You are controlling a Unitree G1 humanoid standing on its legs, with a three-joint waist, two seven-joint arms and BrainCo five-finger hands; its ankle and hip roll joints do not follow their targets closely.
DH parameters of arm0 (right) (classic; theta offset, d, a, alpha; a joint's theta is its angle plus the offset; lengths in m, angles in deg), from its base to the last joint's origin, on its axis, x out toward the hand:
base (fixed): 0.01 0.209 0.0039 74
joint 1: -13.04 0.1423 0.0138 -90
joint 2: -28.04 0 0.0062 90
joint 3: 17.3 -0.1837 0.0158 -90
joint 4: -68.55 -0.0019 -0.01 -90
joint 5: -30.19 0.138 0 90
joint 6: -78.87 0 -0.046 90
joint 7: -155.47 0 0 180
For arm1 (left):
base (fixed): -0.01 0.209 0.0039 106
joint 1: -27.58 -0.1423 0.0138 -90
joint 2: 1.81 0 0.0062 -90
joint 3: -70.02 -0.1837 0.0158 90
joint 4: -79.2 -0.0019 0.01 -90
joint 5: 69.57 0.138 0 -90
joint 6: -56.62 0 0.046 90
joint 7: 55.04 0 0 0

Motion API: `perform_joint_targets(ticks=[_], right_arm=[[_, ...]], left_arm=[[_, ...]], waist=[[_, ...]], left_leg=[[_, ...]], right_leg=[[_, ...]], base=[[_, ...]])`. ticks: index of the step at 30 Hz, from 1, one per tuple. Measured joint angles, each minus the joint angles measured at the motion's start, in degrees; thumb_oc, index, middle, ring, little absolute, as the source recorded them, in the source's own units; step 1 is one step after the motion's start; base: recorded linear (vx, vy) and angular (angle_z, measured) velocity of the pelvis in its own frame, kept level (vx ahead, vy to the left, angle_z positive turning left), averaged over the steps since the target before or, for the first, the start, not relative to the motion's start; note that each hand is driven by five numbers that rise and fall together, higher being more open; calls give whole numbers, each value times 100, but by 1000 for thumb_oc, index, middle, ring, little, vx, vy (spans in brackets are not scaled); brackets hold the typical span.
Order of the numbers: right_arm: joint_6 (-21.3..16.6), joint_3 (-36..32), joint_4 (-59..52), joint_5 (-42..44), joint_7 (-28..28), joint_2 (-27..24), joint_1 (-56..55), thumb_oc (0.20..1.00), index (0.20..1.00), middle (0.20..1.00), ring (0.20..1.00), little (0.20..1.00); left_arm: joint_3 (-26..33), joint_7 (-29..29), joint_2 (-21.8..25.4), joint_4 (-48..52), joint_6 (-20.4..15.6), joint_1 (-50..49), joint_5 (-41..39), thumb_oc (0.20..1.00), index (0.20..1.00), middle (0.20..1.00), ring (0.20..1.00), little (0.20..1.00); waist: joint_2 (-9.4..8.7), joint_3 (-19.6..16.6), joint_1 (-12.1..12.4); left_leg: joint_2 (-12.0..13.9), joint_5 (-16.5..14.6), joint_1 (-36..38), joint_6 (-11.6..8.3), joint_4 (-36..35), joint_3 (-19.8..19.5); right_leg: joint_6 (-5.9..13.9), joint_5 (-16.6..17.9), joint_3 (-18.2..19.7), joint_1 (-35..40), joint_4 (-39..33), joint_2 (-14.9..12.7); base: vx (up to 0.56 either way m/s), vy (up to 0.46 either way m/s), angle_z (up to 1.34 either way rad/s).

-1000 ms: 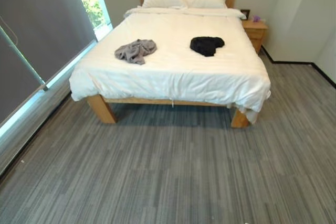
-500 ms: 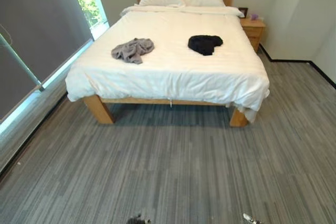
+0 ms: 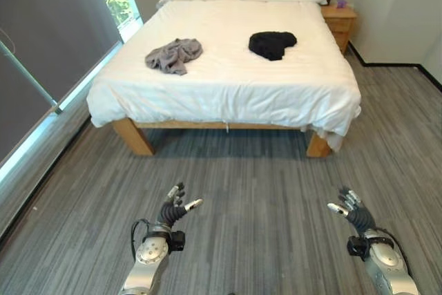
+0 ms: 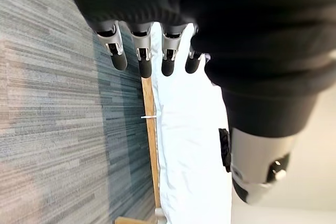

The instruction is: Pick up bed clothes into laundry basket.

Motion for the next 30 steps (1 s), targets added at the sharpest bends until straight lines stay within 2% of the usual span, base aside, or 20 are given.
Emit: perform_joint_targets(ticks=[4,6,14,18,19,21,22,23,24,25,26,28,29,30], right_arm=[[-71,80,643,-146,69,262,-1,1000,1000,1000,1000,1000],[-81,81,360,-105,40,373,-143,1000,1000,1000,1000,1000],[-112,61,196,-102,47,287,147,1000,1000,1000,1000,1000],[-118,50,106,-126,172,144,473,1000,1000,1000,1000,1000],[-120,50,89,-127,176,78,505,1000,1000,1000,1000,1000],[-121,38,-16,-127,183,87,434,1000,1000,1000,1000,1000],[-143,-1,-80,-123,193,82,447,1000,1000,1000,1000,1000],[-137,132,-193,-128,171,111,294,1000,1000,1000,1000,1000],[-139,140,-241,-136,157,112,232,1000,1000,1000,1000,1000],[-140,131,-283,-147,149,105,228,1000,1000,1000,1000,1000],[-141,121,-336,-148,149,87,198,1000,1000,1000,1000,1000],[-145,58,-361,-141,124,125,180,1000,1000,1000,1000,1000],[-162,4,-348,-103,130,184,83,1000,1000,1000,1000,1000],[-166,-10,-343,-94,131,237,-3,1000,1000,1000,1000,1000]], left_arm=[[88,146,-383,-244,-14,-11,-237,1000,1000,1000,1000,1000],[107,164,-381,-239,-13,-61,-425,1000,1000,1000,1000,1000],[192,246,-331,-120,-15,-4,-453,1000,1000,1000,1000,1000],[192,320,-208,-107,-19,182,-456,1000,1000,1000,1000,1000],[143,324,-214,-128,-18,297,-456,1000,1000,1000,1000,1000],[63,321,-213,-133,-20,472,-452,1000,1000,1000,1000,1000],[62,327,-228,-133,-19,543,-453,1000,1000,1000,1000,1000],[28,327,-152,-143,-14,563,-451,1000,1000,1000,1000,1000],[4,329,-149,-130,-5,549,-445,1000,1000,1000,1000,1000],[19,329,-145,-121,-4,541,-438,1000,1000,1000,1000,1000],[55,323,-130,-125,7,513,-416,1000,1000,1000,1000,1000],[157,324,-121,-149,17,509,-405,1000,1000,1000,1000,1000],[275,315,-146,-197,14,518,-407,1000,1000,1000,1000,1000],[281,316,-137,-253,22,514,-408,1000,1000,1000,1000,1000]], waist=[[-14,57,-6],[-11,85,-12],[-25,105,-2],[47,178,-12],[175,268,-17],[339,445,-68],[344,521,-83],[247,582,-167],[246,620,-208],[225,675,-216],[289,723,-264],[302,749,-353],[189,750,-471],[149,737,-550]], left_leg=[[-11,-1,-62,0,-14,6],[-6,3,-127,3,2,29],[-11,-2,-166,4,-3,132],[-32,20,-296,49,-8,190],[7,-24,-315,121,-31,182],[-33,-16,-315,197,20,157],[7,-32,-388,359,105,93],[-157,-130,-346,491,244,-4],[-196,-220,-347,572,304,-28],[-188,-277,-352,667,408,-45],[-144,-367,-397,623,474,-81],[-89,-426,-423,526,514,-152],[-106,-523,-399,399,562,-254],[-95,-557,-342,423,568,-361]], right_leg=[[8,4,11,-68,0,-10],[11,37,30,-145,-17,-2],[27,54,131,-237,17,-18],[91,11,203,-525,310,-76],[313,-147,245,-877,1013,-124],[474,-271,311,-1501,2315,-248],[506,-352,306,-1860,3089,-398],[496,-432,303,-2636,4583,-918],[521,-450,484,-2835,4700,-990],[568,-470,652,-3025,4662,-1031],[600,-456,730,-3251,4313,-1060],[749,-416,829,-3265,2895,-1036],[865,-341,974,-3198,1899,-991],[844,-235,962,-3046,1401,-989]], base=[[36,19,-1],[50,37,-7],[40,76,-7],[59,154,-9],[91,282,-1],[89,214,9],[209,73,34],[219,65,27],[288,2,26],[430,-106,9],[439,-101,7],[459,-131,19],[476,-144,50],[352,-105,52]])
